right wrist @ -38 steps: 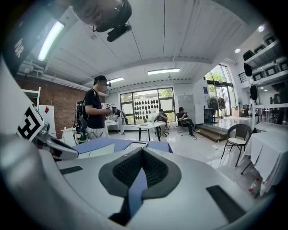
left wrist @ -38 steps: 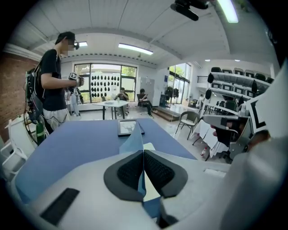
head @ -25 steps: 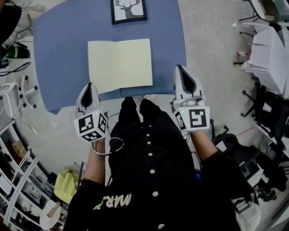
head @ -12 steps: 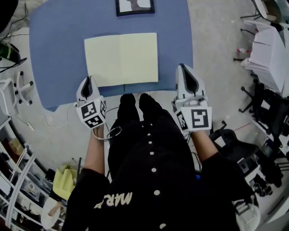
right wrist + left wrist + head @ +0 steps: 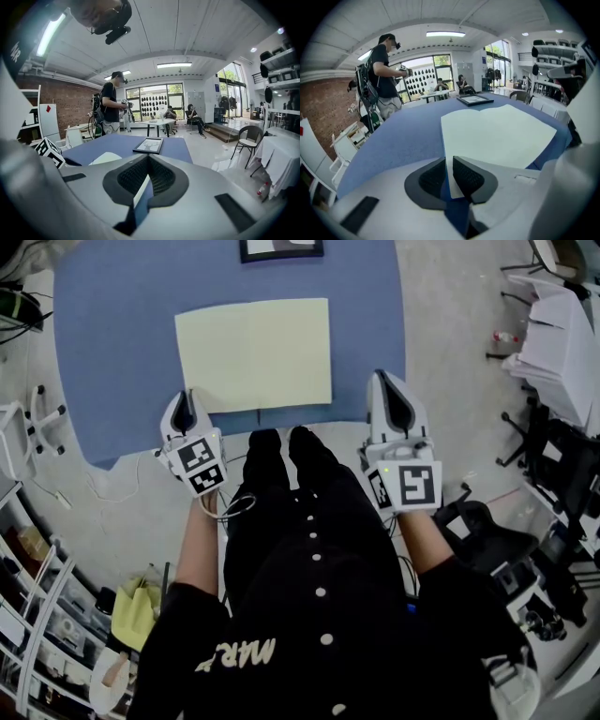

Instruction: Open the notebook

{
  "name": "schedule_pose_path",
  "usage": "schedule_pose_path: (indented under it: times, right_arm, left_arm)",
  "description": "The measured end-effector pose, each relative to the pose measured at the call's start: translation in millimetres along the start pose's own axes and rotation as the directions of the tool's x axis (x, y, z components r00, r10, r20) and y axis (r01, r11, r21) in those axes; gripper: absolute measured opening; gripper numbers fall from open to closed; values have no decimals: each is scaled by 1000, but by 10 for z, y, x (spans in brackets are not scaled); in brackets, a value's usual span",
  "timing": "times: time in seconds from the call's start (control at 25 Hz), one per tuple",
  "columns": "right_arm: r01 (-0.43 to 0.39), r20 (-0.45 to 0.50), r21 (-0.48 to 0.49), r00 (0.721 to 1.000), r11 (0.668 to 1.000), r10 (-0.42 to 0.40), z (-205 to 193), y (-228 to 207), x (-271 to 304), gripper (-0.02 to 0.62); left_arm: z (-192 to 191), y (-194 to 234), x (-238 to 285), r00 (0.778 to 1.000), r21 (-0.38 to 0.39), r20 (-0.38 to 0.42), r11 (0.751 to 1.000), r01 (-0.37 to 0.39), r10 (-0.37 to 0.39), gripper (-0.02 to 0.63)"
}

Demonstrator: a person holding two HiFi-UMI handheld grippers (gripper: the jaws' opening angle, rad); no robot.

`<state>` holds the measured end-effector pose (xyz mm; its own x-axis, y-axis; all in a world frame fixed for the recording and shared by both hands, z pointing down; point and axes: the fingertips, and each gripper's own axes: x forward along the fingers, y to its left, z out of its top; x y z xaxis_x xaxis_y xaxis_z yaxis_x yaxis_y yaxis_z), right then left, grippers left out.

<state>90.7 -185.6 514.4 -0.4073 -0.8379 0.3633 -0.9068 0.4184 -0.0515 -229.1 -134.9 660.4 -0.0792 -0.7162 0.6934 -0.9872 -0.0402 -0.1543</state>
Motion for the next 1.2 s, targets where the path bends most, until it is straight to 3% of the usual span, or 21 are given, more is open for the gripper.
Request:
schedule_pose_path:
  times: [0.16, 0.24, 0.6, 0.84, 1.2]
  right_arm:
    - [1, 3, -3, 1000, 1000, -1, -4, -7, -1, 5]
    - [1, 2, -5, 1000, 1000, -1, 0, -22, -4, 5]
    - [17, 23, -6, 1000, 1000, -17, 141, -61, -77, 5]
    - [15, 61, -11, 998, 1000, -14, 349, -54, -136, 5]
    - [28, 104, -5, 994, 1000, -28, 579, -87, -252, 5]
  left_arm:
    - [9, -20, 11, 996, 152, -6, 985, -85, 87, 60]
    - [31, -47, 11, 996, 185, 8, 979, -92, 92, 25]
    - [343, -106, -235, 991, 120, 134, 993, -13, -3, 3]
    - [515, -186, -413, 985, 92, 160, 994, 55, -69, 3]
    - [745, -226, -627, 975, 57, 192, 993, 101, -110, 3]
